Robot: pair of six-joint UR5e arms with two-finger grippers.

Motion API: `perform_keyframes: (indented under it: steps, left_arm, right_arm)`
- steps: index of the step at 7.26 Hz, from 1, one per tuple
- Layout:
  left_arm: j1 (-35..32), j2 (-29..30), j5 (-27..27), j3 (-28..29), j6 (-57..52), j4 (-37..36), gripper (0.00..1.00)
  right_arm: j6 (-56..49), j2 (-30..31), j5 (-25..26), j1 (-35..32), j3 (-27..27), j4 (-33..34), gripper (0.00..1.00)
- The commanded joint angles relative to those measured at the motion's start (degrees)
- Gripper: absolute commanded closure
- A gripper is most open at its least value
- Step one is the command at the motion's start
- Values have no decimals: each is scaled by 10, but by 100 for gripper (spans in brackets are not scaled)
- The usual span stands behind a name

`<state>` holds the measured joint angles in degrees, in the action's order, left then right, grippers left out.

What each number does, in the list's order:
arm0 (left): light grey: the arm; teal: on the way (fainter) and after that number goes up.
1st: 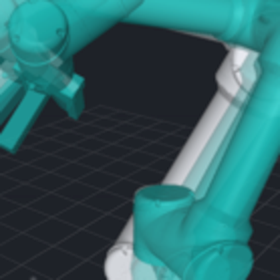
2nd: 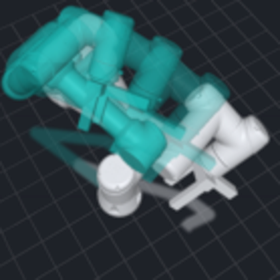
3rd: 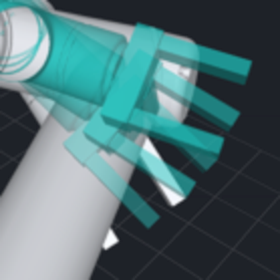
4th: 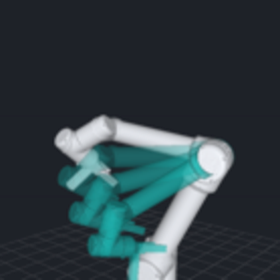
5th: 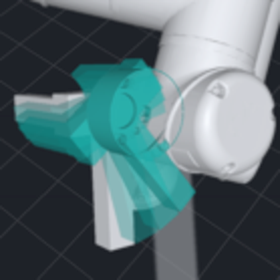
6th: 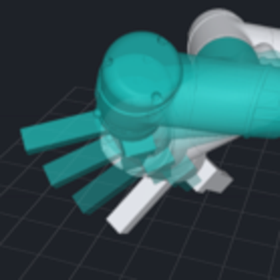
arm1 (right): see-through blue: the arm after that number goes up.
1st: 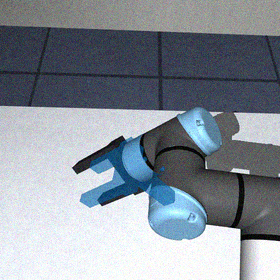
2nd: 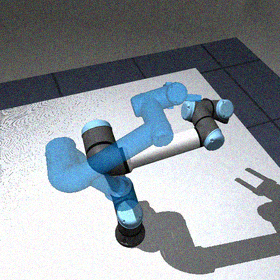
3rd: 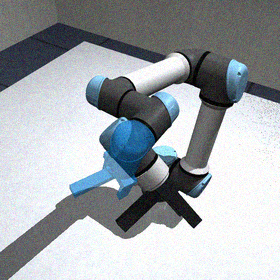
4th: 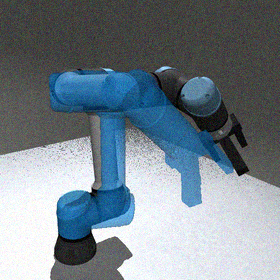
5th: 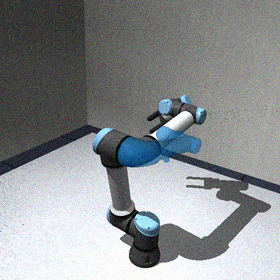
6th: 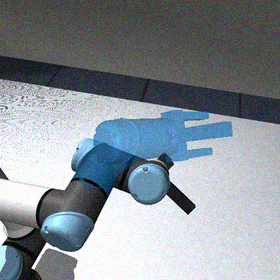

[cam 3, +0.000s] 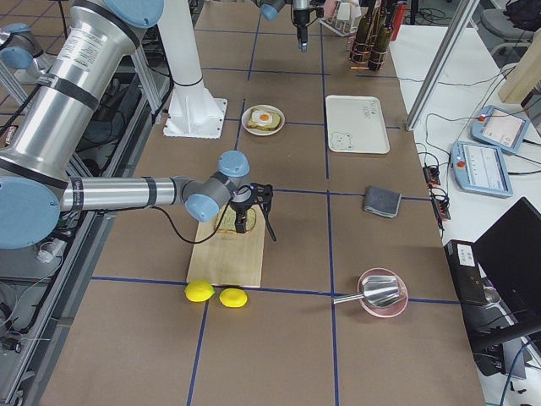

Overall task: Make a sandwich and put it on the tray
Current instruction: 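Move the right gripper over the bread slice while the left arm advances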

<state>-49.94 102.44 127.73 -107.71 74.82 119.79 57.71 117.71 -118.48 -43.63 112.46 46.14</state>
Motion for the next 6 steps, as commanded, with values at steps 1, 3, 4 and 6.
perform_keyframes:
  steps: [1, 3, 4, 6]
  left_arm:
    - [4, 3, -5, 0, 5, 0, 0]
    - [5, 3, -5, 1, 5, 0, 0]
    - [4, 3, -5, 0, 5, 0, 0]
    - [4, 2, -5, 0, 5, 0, 0]
  right_arm:
    - [11, 15, 10, 20, -56, -96, 11]
    - [20, 15, 8, 29, -58, -101, 25]
    - [35, 14, 8, 42, -57, -103, 30]
    - [37, 10, 11, 62, -57, -103, 39]
